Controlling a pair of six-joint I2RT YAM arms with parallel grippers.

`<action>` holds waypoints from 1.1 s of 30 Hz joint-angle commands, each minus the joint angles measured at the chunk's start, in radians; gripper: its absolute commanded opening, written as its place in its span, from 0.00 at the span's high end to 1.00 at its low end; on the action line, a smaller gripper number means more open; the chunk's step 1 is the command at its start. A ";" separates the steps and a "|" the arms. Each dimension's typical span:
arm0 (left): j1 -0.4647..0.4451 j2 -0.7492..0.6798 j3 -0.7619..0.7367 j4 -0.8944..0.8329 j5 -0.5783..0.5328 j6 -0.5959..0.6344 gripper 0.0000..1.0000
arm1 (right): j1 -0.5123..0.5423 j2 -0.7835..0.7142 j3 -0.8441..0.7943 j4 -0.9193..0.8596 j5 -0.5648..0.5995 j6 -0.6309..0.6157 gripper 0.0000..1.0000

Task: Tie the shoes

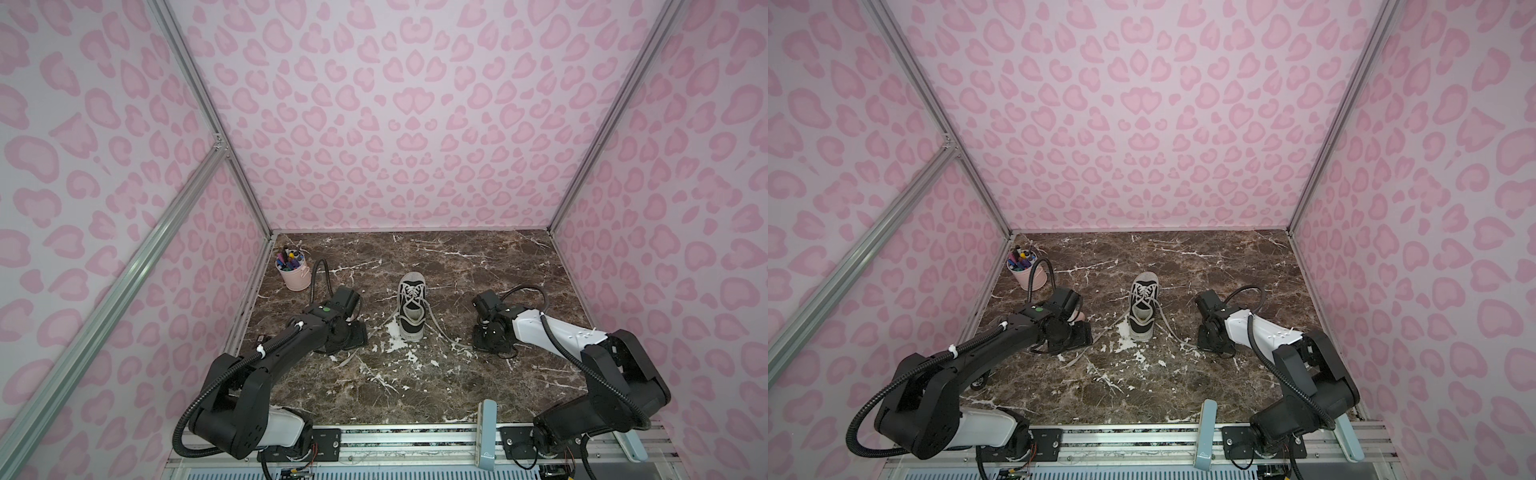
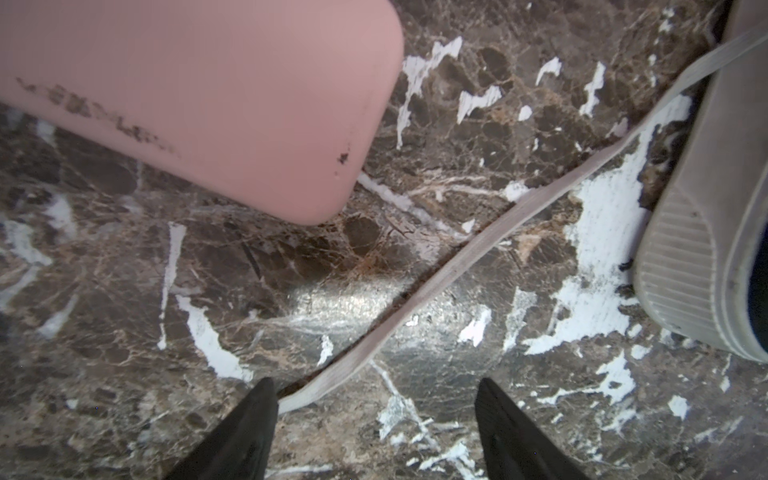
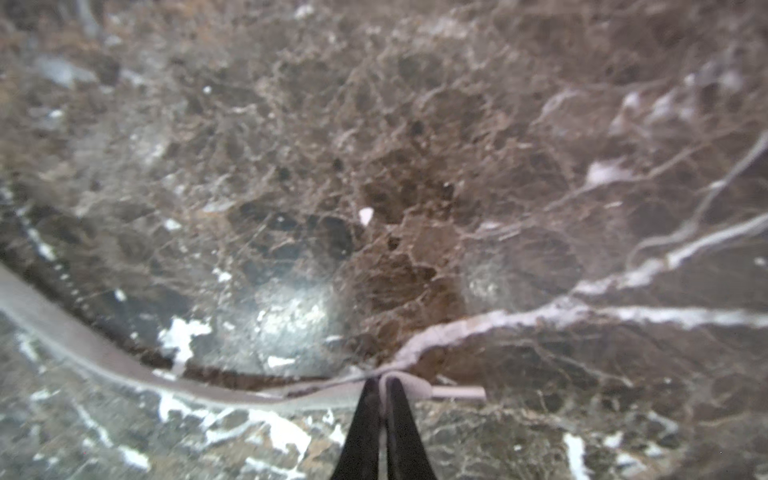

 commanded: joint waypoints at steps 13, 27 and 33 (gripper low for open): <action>-0.018 0.053 0.012 0.006 -0.039 0.024 0.30 | 0.011 -0.099 0.126 -0.113 0.030 -0.025 0.94; -0.030 0.109 0.044 0.028 -0.028 0.049 0.35 | 0.016 -0.124 0.203 -0.137 0.035 -0.031 0.95; -0.046 0.101 0.047 0.023 -0.020 0.050 0.35 | 0.032 -0.153 0.229 -0.160 0.052 -0.023 0.95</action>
